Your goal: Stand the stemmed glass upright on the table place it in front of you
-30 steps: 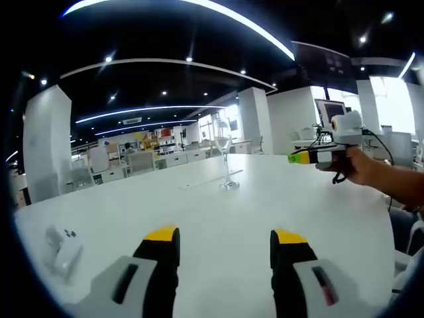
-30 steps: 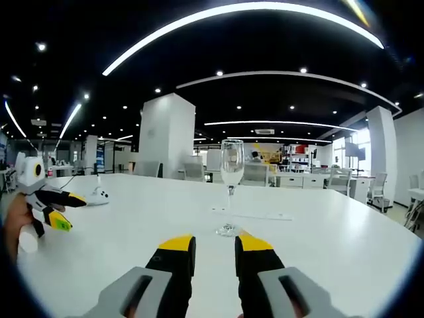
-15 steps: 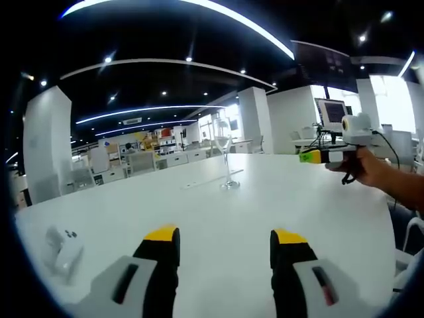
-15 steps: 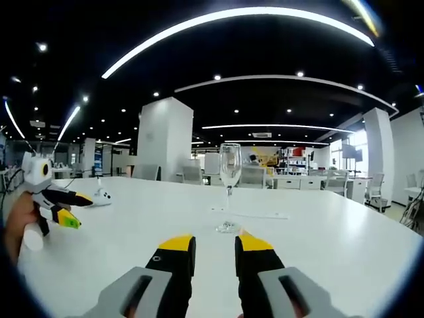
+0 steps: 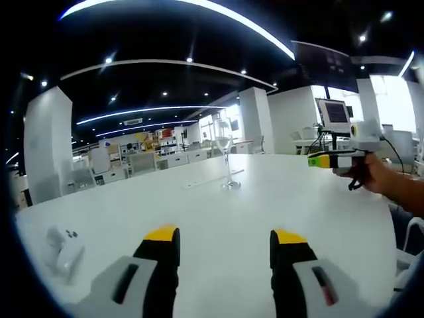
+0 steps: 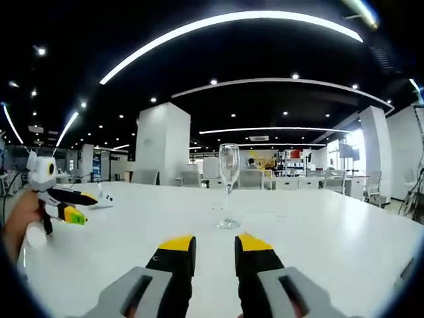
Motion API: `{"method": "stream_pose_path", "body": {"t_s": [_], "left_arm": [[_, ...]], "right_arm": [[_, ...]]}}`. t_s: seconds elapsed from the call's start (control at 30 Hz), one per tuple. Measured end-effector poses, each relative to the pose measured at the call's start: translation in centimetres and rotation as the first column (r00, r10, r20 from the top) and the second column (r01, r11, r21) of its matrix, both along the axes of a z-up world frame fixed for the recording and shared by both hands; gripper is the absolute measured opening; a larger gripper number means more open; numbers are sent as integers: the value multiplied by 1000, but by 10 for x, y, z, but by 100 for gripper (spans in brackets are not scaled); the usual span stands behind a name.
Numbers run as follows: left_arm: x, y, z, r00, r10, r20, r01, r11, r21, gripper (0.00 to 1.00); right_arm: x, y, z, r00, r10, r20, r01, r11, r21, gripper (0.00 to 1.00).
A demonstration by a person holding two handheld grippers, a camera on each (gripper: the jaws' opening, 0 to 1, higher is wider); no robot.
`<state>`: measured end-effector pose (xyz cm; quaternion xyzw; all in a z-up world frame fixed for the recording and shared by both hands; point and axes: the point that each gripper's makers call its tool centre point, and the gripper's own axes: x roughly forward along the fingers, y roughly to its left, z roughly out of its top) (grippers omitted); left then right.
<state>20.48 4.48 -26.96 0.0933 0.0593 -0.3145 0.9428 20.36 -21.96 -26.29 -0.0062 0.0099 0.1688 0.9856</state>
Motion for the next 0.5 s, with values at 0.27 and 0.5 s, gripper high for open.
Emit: {"method": "stream_pose_path", "body": {"t_s": [0.27, 0.5], "left_arm": [[-1, -1, -3, 1000, -3, -2, 3, 1000, 16, 54], [-3, -2, -3, 1000, -12, 6, 11, 1000, 25, 54]], "right_arm": [[-5, 6, -3, 998, 62, -22, -61, 996, 72, 27], [-9, 22, -11, 997, 81, -16, -82, 993, -87, 28]]}}
